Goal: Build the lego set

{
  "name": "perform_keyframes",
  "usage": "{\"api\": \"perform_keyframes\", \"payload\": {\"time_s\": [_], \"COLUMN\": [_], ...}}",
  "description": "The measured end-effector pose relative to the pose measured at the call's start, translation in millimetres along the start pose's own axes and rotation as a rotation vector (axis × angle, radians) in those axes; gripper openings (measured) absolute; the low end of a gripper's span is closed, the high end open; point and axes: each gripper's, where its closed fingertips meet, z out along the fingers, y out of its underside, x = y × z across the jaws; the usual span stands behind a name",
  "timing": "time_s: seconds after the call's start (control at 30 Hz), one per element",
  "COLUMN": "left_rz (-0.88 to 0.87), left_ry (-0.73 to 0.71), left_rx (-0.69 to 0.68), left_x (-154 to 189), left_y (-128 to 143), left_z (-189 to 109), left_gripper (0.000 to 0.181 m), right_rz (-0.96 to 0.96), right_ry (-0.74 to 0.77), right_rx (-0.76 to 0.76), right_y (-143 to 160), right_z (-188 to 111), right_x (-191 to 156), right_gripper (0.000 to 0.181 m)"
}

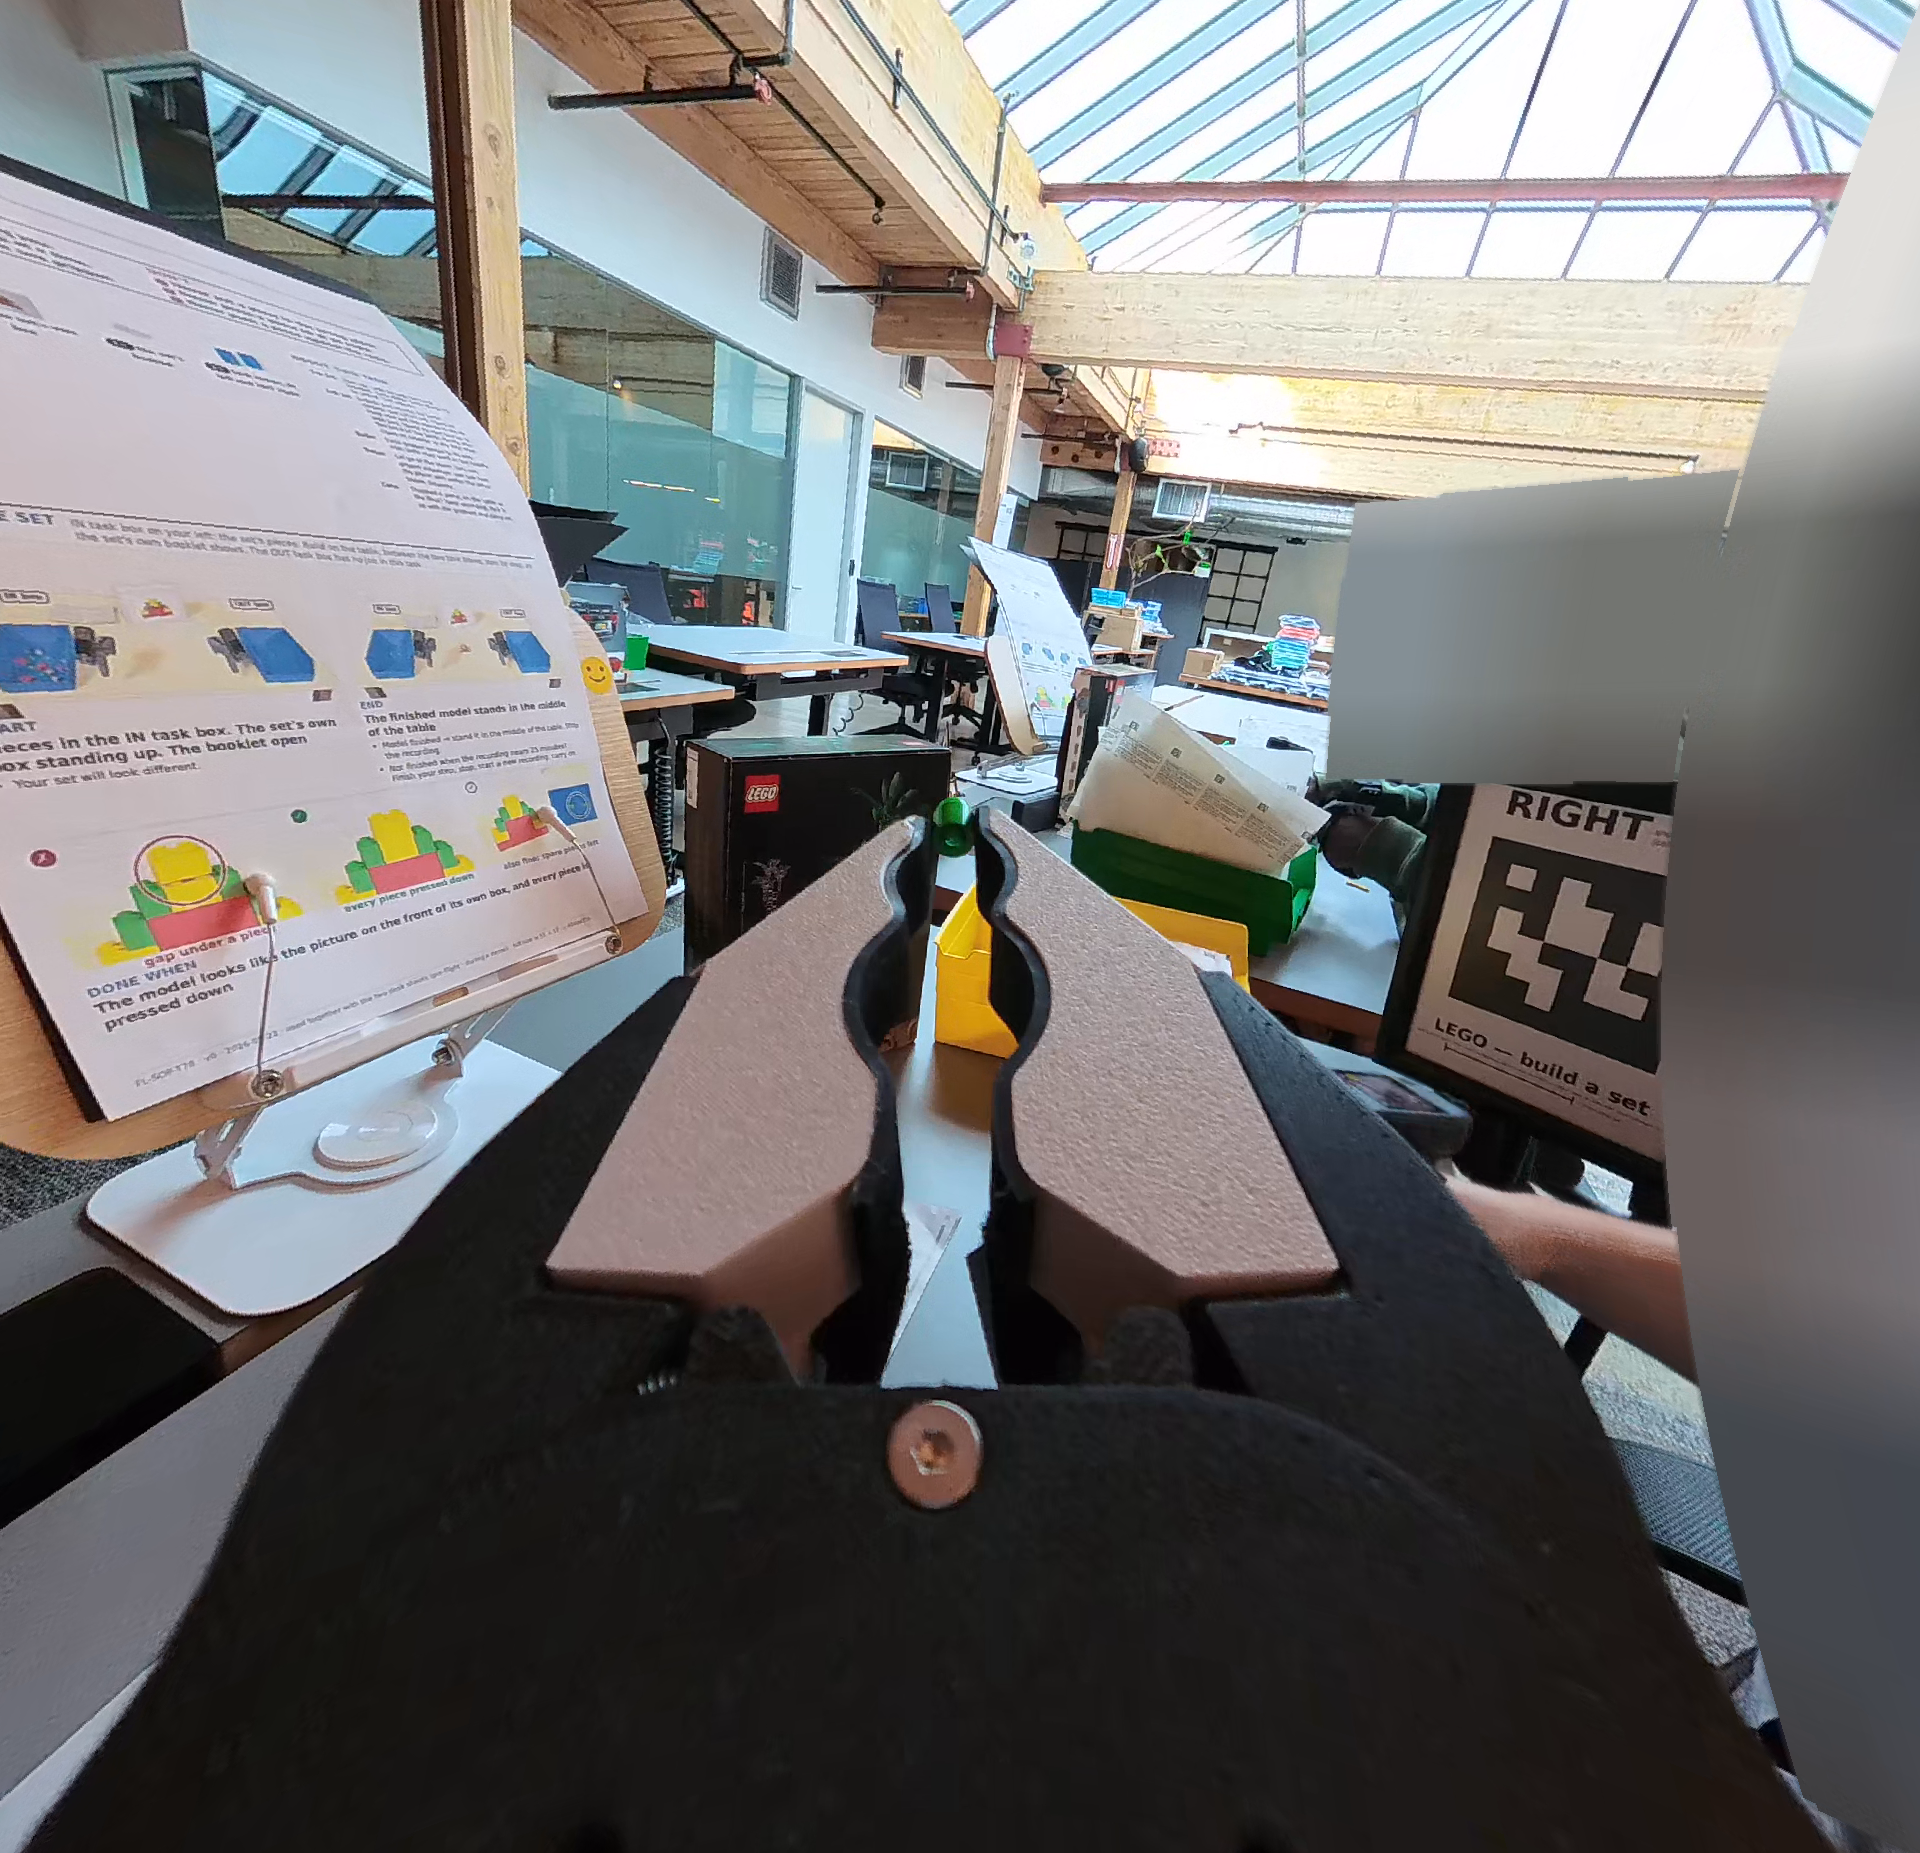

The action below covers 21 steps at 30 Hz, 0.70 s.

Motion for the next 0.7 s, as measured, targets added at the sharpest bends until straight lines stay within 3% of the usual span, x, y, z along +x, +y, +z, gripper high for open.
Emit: {"api": "perform_keyframes", "payload": {"time_s": [0.7], "left_rz": [-0.002], "left_ry": [0.005], "left_rx": [-0.007], "left_x": [0.9], "left_y": [1.1], "left_z": [1.2], "left_gripper": [0.005], "right_rz": [-0.028], "right_ry": [0.017], "right_rx": [0.055], "right_y": [-3.6], "right_z": [6.4], "right_x": [-7.9], "right_gripper": [0.004]}}
